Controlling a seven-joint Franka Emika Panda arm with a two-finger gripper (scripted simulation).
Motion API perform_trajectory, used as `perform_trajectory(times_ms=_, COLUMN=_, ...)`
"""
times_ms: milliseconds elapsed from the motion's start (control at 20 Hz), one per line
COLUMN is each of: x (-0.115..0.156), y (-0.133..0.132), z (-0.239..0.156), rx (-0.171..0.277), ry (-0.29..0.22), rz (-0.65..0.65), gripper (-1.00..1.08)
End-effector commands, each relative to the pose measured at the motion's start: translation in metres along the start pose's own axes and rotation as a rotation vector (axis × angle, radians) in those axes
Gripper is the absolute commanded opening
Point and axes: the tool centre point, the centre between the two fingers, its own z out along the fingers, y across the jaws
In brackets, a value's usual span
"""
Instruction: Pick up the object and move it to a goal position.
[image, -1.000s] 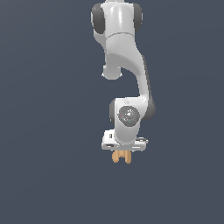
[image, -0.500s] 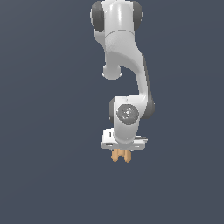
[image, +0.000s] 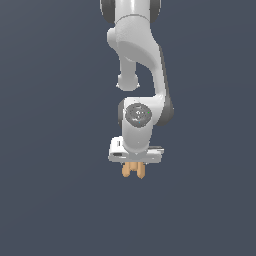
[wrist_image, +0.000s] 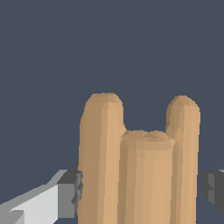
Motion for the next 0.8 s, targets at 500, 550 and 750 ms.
perform_trajectory(times_ms=500, x=-0.042, y=0.061, z=-0.11, rx=0.001, ry=-0.005, rz=-0.001, gripper=-1.0)
perform_trajectory(times_ms=550, x=-0.046, y=0.067, z=-0.121, rx=0.001, ry=-0.005, rz=-0.001, gripper=-1.0)
perform_trajectory(times_ms=750, x=-0.061, y=0.09, z=-0.163, rx=0.001, ry=-0.007, rz=-0.001, gripper=-1.0)
